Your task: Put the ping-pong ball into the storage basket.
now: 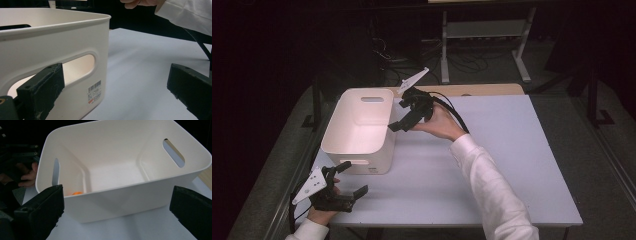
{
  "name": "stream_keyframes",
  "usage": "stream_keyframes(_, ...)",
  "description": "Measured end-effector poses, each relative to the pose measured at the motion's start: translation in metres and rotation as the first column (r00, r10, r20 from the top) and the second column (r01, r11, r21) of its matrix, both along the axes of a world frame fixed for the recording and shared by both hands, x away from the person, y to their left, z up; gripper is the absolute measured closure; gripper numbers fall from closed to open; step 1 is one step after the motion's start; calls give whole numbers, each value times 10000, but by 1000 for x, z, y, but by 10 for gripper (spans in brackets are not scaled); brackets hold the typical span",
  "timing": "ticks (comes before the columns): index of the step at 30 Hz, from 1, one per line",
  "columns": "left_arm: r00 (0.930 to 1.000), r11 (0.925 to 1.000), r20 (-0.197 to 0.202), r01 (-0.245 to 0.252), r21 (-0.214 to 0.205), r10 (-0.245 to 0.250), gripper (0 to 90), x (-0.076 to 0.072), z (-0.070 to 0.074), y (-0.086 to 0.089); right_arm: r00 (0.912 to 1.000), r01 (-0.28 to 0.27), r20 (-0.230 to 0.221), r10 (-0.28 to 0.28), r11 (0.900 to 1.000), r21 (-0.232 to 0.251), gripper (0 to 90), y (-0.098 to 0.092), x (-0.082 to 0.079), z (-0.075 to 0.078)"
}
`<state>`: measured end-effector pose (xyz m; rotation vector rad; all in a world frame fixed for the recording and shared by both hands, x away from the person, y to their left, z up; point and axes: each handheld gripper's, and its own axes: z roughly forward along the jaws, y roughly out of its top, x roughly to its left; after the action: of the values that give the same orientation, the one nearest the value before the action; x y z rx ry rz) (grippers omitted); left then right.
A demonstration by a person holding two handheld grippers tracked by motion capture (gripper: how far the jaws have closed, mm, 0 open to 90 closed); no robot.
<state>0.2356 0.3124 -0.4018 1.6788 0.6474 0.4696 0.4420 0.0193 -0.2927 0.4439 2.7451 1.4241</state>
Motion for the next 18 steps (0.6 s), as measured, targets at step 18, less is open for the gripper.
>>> stream_keyframes(18,9997,9997,123,203,135,-205,7,2,0,-1,9982,603,-59,-600,9966,560,0,-45,-8,-11)
